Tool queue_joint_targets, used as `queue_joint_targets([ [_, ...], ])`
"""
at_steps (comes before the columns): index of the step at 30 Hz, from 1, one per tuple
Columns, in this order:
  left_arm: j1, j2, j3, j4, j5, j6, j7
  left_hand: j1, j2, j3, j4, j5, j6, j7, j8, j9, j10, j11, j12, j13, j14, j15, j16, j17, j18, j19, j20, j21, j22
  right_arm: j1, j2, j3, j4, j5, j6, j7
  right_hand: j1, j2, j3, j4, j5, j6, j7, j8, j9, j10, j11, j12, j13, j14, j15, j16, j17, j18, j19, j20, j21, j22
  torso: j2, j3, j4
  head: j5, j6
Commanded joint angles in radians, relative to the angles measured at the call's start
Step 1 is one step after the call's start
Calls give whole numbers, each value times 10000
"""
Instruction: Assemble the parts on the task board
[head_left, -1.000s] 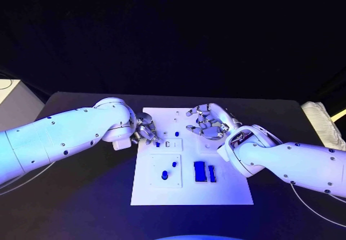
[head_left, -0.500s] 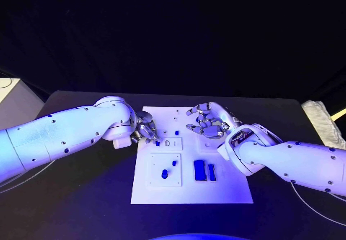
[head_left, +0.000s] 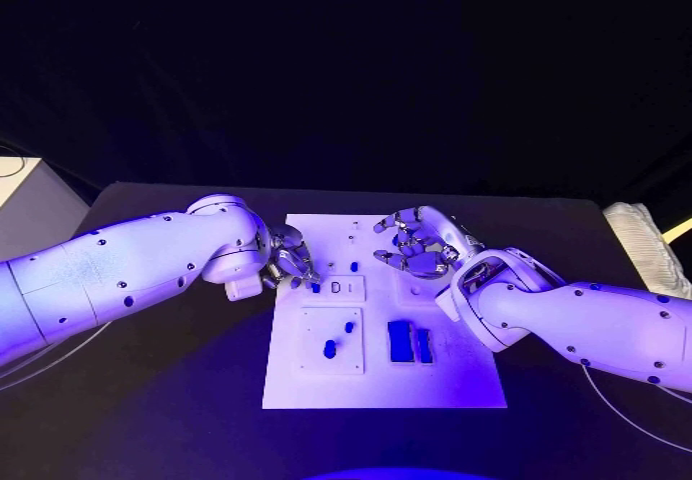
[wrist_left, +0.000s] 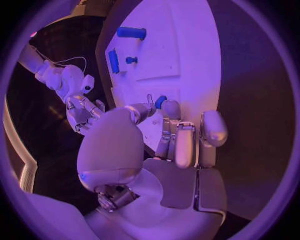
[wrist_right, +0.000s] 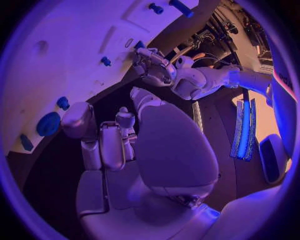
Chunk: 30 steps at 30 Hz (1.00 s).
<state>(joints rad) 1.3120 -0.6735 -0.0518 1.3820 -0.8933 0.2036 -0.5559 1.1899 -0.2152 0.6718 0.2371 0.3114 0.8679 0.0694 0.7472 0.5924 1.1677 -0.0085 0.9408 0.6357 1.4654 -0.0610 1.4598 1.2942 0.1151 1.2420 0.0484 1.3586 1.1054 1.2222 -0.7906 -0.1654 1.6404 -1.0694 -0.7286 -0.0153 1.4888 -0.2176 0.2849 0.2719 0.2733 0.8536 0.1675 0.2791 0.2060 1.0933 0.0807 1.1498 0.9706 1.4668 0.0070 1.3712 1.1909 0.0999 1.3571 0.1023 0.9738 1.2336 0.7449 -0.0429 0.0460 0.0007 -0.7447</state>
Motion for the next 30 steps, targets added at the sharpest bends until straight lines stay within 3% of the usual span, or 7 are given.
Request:
queue_joint_targets([
  [1,-95,-13,-29,49,656,169,10,-96,-14,1834,-1934,80,37,-22,45,11,68,0,69,32,379,-60,27,-4,-151,86,-17,40,12,-11,16,-4,-22,22,242,-27,-8,-72,37,12,37,-82,-2,44,14,-46,-14,-38,-23,98,-88,-7,-25,152,36,-30,-9,-16,9,-2,6,0,14],
  [10,-12,-108,16,104,908,290,47,-134,-57,1870,-2081,284,84,-31,51,42,130,-14,100,100,385,-73,28,12,-155,102,-33,69,49,-27,45,-10,-108,64,287,-46,-34,-81,45,19,45,-107,0,45,11,-77,-11,-64,-70,84,-87,-44,-88,163,20,-30,-81,-58,13,-1,0,22,55],
  [18,230,-193,91,117,1025,531,165,-126,-85,1890,-2182,397,126,-37,56,59,179,-24,127,151,403,-82,55,84,-158,112,-44,89,74,-43,59,-15,-173,103,312,-50,-56,-85,49,28,48,-121,2,47,10,-85,-9,-69,-86,81,-85,-54,-99,165,19,-30,-104,-72,15,0,-8,51,75],
  [21,384,-209,132,95,1006,665,208,-119,-88,1896,-2202,412,132,-37,55,61,179,-25,119,142,406,-84,59,95,-157,109,-46,90,72,-48,66,-16,-191,112,317,-51,-56,-85,49,28,48,-121,2,47,10,-85,-9,-69,-86,81,-85,-54,-99,165,19,-30,-104,-72,20,2,-8,80,86],
  [30,711,-169,190,-216,741,971,268,-92,-91,1911,-2254,440,149,-37,53,66,186,-27,114,143,407,-87,60,98,-160,120,-52,105,94,-53,77,-18,-197,120,313,-60,-72,-87,52,34,51,-132,4,47,9,-101,-9,-82,-112,79,-84,-62,-109,167,16,-30,-123,-84,26,7,-4,77,101],
])
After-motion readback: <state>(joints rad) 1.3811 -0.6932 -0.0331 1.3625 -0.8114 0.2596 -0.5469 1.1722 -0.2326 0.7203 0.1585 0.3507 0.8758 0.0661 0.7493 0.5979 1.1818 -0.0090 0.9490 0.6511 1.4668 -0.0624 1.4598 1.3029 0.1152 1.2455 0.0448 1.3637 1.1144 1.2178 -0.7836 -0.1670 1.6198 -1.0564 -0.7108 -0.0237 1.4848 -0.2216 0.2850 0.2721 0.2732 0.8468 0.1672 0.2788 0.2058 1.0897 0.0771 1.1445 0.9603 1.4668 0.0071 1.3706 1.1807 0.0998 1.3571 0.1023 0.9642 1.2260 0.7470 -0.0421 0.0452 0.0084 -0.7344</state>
